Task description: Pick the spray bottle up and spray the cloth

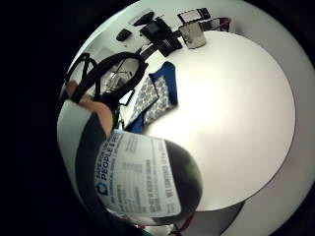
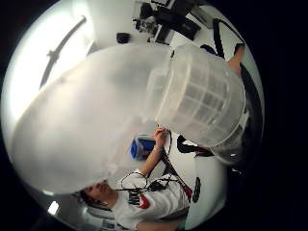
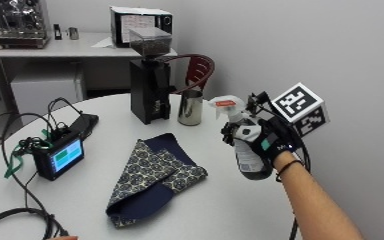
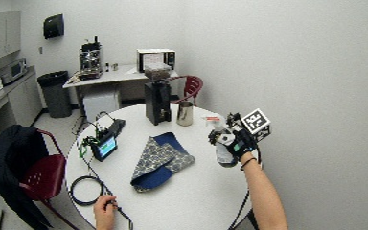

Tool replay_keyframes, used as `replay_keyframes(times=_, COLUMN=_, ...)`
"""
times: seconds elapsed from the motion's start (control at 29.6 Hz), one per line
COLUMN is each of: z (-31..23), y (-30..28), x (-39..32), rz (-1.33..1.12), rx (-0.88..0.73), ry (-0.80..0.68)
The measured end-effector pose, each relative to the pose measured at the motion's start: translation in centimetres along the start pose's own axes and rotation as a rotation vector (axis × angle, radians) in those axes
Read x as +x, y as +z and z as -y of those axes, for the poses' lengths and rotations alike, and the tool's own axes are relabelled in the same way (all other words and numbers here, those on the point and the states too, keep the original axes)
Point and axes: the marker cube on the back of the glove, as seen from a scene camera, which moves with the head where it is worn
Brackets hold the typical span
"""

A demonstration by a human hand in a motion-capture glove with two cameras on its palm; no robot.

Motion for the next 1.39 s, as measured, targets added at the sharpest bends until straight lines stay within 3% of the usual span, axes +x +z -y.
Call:
replay_keyframes(times=0.17, z=1.0, y=1.0, x=-0.5, rz=-0.120, rx=-0.067, ry=0.101)
replay_keyframes(times=0.37, z=-1.0, y=4.2, x=5.6, rz=-0.132, rx=-0.161, ry=0.253)
replay_keyframes(times=0.71, z=1.0, y=-1.6, x=-1.9, rz=-0.170, rx=-0.006, ry=0.122)
replay_keyframes(times=0.95, z=-0.3, y=3.1, x=3.4, rz=-0.188, rx=-0.113, ry=0.235)
replay_keyframes(times=1.22, z=0.2, y=-2.0, x=-1.3, rz=-0.171, rx=-0.015, ry=0.167)
replay_keyframes(times=1.39, z=-0.5, y=0.9, x=1.6, rz=-0.210, rx=-0.071, ry=0.218)
